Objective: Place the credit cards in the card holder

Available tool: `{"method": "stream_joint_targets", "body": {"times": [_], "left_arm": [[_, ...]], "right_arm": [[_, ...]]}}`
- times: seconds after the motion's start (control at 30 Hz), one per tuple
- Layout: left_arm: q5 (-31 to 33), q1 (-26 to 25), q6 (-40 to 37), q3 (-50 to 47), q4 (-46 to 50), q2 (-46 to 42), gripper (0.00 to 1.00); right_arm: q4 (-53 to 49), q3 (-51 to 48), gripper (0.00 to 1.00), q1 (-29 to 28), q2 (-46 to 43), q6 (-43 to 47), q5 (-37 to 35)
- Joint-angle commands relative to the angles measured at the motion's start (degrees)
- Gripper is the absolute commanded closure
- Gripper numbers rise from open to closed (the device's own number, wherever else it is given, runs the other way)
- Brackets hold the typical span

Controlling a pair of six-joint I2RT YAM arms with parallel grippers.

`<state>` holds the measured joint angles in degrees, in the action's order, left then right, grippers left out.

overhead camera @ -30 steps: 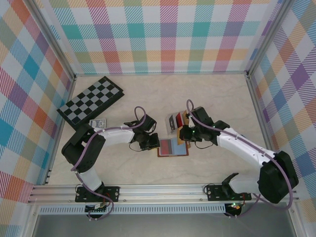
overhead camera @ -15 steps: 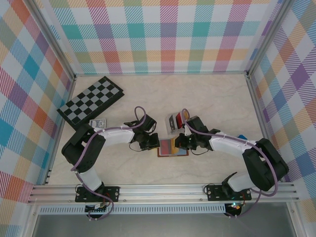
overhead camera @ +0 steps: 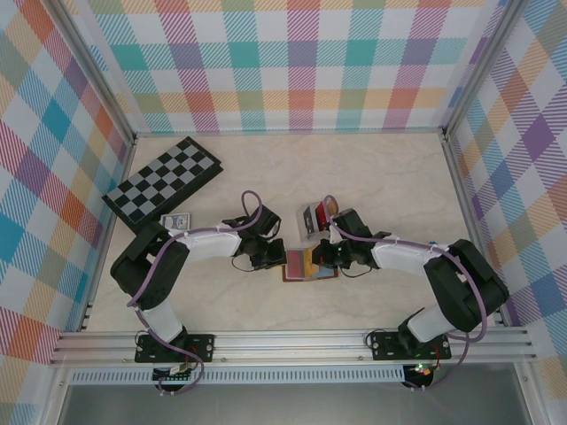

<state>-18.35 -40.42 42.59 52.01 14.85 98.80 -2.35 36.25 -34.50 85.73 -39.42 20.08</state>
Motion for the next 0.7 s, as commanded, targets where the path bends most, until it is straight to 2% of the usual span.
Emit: {"method": "stream_joint_targets", "body": {"times": [0.0, 0.23, 0.3, 0.37, 0.47, 0.67], "left_arm": [[1.08, -0.58, -0.64, -0.01, 1.65, 1.48, 0.91], [1.29, -0.58, -0.76, 0.28, 2.18, 1.82, 0.91], [1.56, -0.6, -1.01, 0.46, 2.9, 1.59, 0.92], [1.74, -0.57, -0.78, 0.04, 2.65, 1.18, 0.92], [1.65, -0.59, -1.09, 0.2, 2.9, 1.43, 0.92], [1.47, -0.55, -0.4, -0.14, 2.2, 1.24, 0.92]], "right_arm": [[1.92, -1.42, 0.95, 0.03, 1.63, 1.58, 1.1], [0.4, -0.92, 0.94, 0.64, 1.81, 3.05, 3.18], [-3.75, -1.16, 0.94, 0.9, -0.38, 4.24, -1.57], [-2.73, -2.51, 0.93, 1.73, -1.49, 4.99, -2.32], [-4.12, -0.71, 0.94, 2.17, 1.16, 6.3, -0.76], [1.29, -1.71, 0.95, 2.16, 3.54, 3.59, 3.28]]}}
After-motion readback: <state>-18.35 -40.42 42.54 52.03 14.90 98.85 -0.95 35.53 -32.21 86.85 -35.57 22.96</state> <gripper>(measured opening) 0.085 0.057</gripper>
